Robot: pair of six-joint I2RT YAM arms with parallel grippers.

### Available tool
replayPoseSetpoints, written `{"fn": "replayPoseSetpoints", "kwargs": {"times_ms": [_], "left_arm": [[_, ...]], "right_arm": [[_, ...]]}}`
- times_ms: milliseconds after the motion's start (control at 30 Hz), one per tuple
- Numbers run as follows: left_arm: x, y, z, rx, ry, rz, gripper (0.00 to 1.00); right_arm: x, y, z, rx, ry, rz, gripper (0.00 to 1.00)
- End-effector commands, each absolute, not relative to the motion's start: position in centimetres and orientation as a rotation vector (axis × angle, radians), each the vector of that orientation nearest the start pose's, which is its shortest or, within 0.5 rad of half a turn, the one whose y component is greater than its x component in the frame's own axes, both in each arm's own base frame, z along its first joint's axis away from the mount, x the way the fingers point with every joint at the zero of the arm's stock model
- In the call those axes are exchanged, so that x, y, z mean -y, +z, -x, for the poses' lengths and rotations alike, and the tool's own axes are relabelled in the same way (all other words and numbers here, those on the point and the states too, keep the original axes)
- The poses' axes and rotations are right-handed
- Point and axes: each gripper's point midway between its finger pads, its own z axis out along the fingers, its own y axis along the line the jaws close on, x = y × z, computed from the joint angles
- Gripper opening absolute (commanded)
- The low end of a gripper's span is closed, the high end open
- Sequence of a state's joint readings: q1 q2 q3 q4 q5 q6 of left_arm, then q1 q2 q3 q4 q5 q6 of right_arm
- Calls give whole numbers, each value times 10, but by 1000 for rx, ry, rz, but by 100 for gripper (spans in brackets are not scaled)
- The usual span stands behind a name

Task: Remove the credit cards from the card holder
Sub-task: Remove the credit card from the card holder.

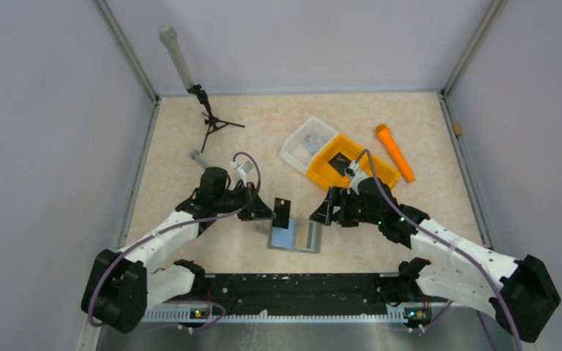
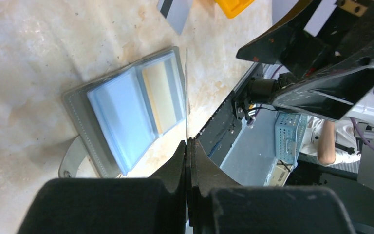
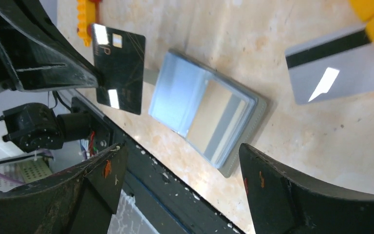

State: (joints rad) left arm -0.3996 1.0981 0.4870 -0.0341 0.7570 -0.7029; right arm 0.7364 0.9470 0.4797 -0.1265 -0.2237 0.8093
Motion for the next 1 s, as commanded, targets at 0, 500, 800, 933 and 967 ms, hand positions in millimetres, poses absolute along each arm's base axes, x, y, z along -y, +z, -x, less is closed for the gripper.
{"fn": "replayPoseSetpoints", "kwargs": {"times_ms": [0,500,800,933,967], "left_arm": [[235,152,-198,-2312,-1415,-168,0],[248,178,-231,-2306,-1405,-206,0],[261,192,-255,-2272,-1424,-260,0],[268,196,-274,-2254,-1399,-308,0],[271,197,-280,-2250,-1395,-321,0]], "right_arm": [[-232,146,-188,-2331,896,136,87],[-189,187,-226,-2169,655,87,88],[-164,201,-234,-2136,569,28,87],[-154,208,-234,-2125,546,-13,86],[-151,210,-234,-2121,533,-24,86]]}}
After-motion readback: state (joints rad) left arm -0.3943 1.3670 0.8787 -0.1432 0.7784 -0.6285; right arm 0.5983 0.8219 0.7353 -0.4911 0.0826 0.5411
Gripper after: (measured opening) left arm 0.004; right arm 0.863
